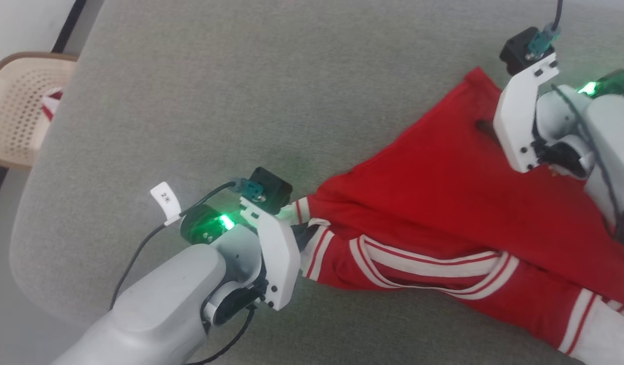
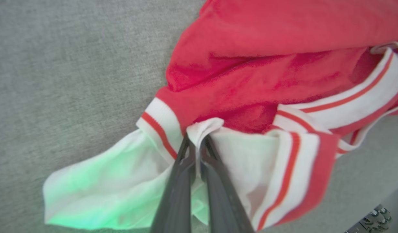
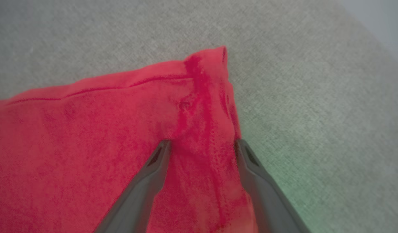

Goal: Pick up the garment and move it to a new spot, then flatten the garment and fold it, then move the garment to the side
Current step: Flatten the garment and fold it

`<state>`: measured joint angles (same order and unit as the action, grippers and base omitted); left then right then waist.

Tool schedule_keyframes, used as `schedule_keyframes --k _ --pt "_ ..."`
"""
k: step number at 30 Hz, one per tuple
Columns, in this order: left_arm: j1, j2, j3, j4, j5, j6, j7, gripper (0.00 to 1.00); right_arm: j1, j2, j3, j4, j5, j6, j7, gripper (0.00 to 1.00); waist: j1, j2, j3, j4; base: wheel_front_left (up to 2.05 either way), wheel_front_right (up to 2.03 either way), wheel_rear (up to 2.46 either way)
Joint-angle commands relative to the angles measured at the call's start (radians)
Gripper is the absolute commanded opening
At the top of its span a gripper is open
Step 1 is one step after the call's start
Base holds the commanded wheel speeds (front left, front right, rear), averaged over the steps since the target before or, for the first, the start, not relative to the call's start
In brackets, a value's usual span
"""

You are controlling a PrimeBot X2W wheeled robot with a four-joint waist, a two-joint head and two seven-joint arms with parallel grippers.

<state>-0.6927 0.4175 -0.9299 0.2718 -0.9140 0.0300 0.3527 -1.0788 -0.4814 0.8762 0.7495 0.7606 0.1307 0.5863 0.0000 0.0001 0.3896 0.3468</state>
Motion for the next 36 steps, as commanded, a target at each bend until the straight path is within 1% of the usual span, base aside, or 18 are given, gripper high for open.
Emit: schedule_keyframes --k 1,3,7,8,9,10,14,18,22,28,32,36 --pt "-0.007 0.000 -0.003 0.014 0.011 -0.001 -0.002 0.00 0.032 0.002 0.020 0.020 0.005 0.000 0.013 1.00 0.0000 -0.0001 0.015 0.016 0.00 0.00 0.00" --pt "-0.011 -0.010 -0.006 0.033 0.011 -0.009 -0.008 0.00 0.033 0.000 0.065 0.051 0.031 0.000 0.040 1.00 0.0000 -0.0001 0.020 0.024 0.00 0.00 0.00" --pt "-0.020 -0.021 -0.007 0.070 0.007 -0.022 -0.017 0.00 0.029 0.000 0.142 0.072 0.073 0.000 0.065 1.00 0.0000 -0.0001 0.023 0.029 0.00 0.00 0.00" --pt "-0.023 -0.022 -0.006 0.078 0.005 -0.025 -0.019 0.00 0.025 -0.003 0.155 0.080 0.085 0.000 0.068 0.36 0.0000 -0.0001 0.023 0.028 0.00 0.00 0.00" --pt "-0.025 -0.022 -0.004 0.087 0.003 -0.027 -0.020 0.00 0.021 -0.005 0.172 0.075 0.094 0.000 0.076 0.00 0.0000 -0.0001 0.021 0.026 0.00 0.00 0.00" --pt "-0.029 -0.020 -0.003 0.096 0.002 -0.028 -0.020 0.00 0.013 -0.012 0.187 0.069 0.102 0.000 0.074 0.00 0.0000 -0.0001 0.019 0.023 0.00 0.00 0.00" --pt "-0.053 -0.008 0.008 0.119 0.002 -0.031 -0.011 0.00 -0.042 -0.034 0.193 0.071 0.133 -0.001 -0.011 0.00 0.0000 -0.0001 0.000 0.002 0.00 0.00 0.00" --pt "-0.086 0.019 0.033 0.119 -0.004 -0.016 -0.001 0.00 -0.083 -0.047 0.194 0.059 0.170 -0.001 -0.095 0.00 0.0000 -0.0001 -0.039 -0.034 0.00 0.00 0.00" --pt "-0.131 0.070 0.062 0.108 0.001 0.013 0.025 0.00 -0.106 -0.056 0.206 0.030 0.196 -0.001 -0.173 0.00 0.0000 -0.0001 -0.087 -0.081 0.00 0.00 0.00" --pt "-0.225 0.148 0.104 0.076 0.015 0.037 0.078 0.00 -0.134 -0.117 0.213 -0.029 0.216 -0.001 -0.268 0.00 0.0000 -0.0001 -0.159 -0.152 0.00 0.00 0.00" --pt "-0.299 0.190 0.128 0.064 0.025 0.027 0.103 0.00 -0.154 -0.164 0.208 -0.080 0.217 -0.001 -0.314 0.00 0.0000 -0.0001 -0.205 -0.195 0.00 0.00 0.00" --pt "-0.362 0.218 0.145 0.075 0.028 0.013 0.126 0.00 -0.174 -0.203 0.192 -0.129 0.209 -0.001 -0.338 0.00 0.0000 -0.0001 -0.249 -0.233 0.00 0.00 0.00"
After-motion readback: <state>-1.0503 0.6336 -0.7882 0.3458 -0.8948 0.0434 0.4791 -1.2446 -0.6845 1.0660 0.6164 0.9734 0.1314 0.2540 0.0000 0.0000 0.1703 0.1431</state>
